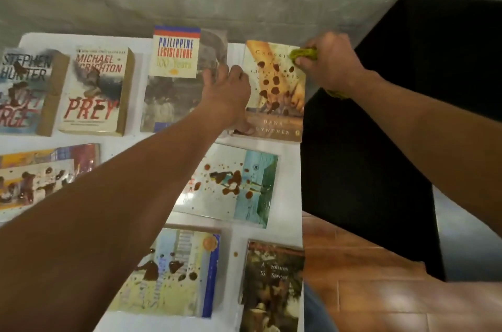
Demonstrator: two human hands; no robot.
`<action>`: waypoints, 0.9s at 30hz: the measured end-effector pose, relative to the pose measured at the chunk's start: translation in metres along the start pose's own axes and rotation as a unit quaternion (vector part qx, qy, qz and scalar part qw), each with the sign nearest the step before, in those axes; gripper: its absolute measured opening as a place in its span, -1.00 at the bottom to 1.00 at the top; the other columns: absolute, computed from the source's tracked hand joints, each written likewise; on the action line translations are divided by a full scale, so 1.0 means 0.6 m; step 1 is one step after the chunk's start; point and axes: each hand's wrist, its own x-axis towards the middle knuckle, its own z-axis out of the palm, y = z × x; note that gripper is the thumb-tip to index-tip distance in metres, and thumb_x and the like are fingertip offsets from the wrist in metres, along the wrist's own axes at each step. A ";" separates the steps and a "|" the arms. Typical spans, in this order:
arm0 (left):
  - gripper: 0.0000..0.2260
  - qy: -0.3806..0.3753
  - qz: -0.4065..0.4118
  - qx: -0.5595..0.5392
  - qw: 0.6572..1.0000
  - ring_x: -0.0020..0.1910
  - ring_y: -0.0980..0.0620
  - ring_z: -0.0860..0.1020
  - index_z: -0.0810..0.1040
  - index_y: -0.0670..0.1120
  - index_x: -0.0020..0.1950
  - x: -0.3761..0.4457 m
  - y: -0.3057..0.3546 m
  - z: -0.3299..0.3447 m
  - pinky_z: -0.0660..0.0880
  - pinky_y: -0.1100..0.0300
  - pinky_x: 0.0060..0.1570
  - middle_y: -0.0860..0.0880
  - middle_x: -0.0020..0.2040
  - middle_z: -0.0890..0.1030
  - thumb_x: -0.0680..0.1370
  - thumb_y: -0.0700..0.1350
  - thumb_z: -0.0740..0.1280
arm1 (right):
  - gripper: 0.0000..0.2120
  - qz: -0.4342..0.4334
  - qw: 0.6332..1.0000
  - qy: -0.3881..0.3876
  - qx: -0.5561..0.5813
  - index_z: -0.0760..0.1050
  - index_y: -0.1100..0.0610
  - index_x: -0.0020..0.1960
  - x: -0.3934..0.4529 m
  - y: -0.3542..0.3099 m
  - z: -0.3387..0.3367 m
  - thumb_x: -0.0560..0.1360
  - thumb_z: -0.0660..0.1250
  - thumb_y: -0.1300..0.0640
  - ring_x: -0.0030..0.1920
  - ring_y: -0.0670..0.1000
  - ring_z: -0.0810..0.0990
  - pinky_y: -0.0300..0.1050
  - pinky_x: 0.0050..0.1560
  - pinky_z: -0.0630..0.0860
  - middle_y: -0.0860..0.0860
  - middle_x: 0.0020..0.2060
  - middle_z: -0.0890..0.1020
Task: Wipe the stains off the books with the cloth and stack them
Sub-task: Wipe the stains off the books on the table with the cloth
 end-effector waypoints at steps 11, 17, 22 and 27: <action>-0.05 -0.009 0.005 0.003 1.000 0.47 -0.20 0.21 0.21 -0.15 0.52 -0.006 0.000 -0.003 0.15 -0.22 0.41 -0.11 0.44 0.29 0.34 0.33 0.51 | -0.72 -0.055 0.995 -0.060 -0.056 0.60 0.15 0.20 0.016 0.002 0.005 0.58 0.36 0.02 -0.03 -0.04 0.52 -0.15 0.01 0.46 0.08 0.07 0.59; -0.05 -0.005 0.004 -0.002 1.000 0.45 -0.19 0.23 0.21 -0.15 0.52 -0.006 -0.002 0.003 0.17 -0.20 0.39 -0.11 0.44 0.29 0.34 0.33 0.50 | -0.67 -0.094 0.988 -0.090 -0.088 0.57 0.15 0.27 0.018 -0.001 -0.003 0.57 0.36 0.02 0.06 0.00 0.44 -0.10 0.08 0.44 0.10 0.17 0.51; -0.07 -0.004 0.004 0.019 1.000 0.44 -0.18 0.24 0.25 -0.14 0.50 -0.005 0.000 0.000 0.16 -0.20 0.39 -0.11 0.42 0.31 0.34 0.33 0.51 | -0.69 -0.093 0.987 -0.093 -0.086 0.59 0.17 0.24 0.020 -0.002 -0.005 0.56 0.38 0.04 0.00 -0.03 0.48 -0.15 -0.01 0.46 0.09 0.14 0.58; -0.06 -0.007 -0.001 0.031 1.000 0.45 -0.19 0.23 0.24 -0.16 0.51 -0.005 0.004 -0.002 0.14 -0.21 0.41 -0.13 0.42 0.31 0.34 0.33 0.51 | -0.68 -0.068 0.990 -0.090 -0.082 0.57 0.16 0.26 0.020 -0.003 0.001 0.56 0.38 0.04 -0.03 -0.02 0.51 -0.13 -0.06 0.47 0.07 0.10 0.60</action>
